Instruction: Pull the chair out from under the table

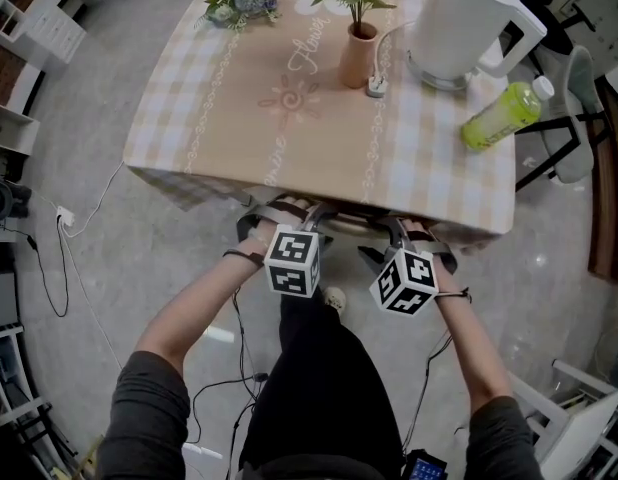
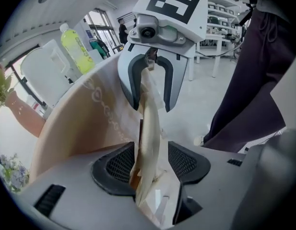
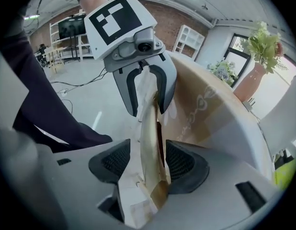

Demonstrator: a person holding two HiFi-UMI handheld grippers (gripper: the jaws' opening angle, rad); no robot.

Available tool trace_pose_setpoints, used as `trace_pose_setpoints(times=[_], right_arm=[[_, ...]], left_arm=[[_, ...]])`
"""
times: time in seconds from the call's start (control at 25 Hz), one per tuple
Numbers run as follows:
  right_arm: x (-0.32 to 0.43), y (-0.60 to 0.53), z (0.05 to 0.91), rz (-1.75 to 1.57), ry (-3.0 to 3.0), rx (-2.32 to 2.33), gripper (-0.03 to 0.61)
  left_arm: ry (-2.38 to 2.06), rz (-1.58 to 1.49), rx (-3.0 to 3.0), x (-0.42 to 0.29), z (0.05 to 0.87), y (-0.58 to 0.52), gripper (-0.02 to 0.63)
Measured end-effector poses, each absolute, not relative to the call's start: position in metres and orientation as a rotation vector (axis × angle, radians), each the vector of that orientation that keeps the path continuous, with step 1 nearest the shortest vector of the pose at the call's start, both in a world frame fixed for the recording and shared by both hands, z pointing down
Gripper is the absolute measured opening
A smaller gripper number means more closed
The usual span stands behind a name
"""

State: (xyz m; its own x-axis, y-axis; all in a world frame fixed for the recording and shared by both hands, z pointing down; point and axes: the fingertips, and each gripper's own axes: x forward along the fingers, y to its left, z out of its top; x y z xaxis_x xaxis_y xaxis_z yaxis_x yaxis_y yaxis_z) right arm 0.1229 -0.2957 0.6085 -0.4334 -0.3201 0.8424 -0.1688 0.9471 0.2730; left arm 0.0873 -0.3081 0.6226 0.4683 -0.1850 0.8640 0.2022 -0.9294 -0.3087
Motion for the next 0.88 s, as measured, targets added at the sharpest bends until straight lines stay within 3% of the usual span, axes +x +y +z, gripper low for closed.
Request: trace_pose_setpoints(times=[0.88], right_arm=[[0.135,-0.312,0.661,-0.291,-1.837,0.164,0.201]], left_arm=[[-0.201,-1.538,-2.169,0.093,0.662,-0.325,0.203]])
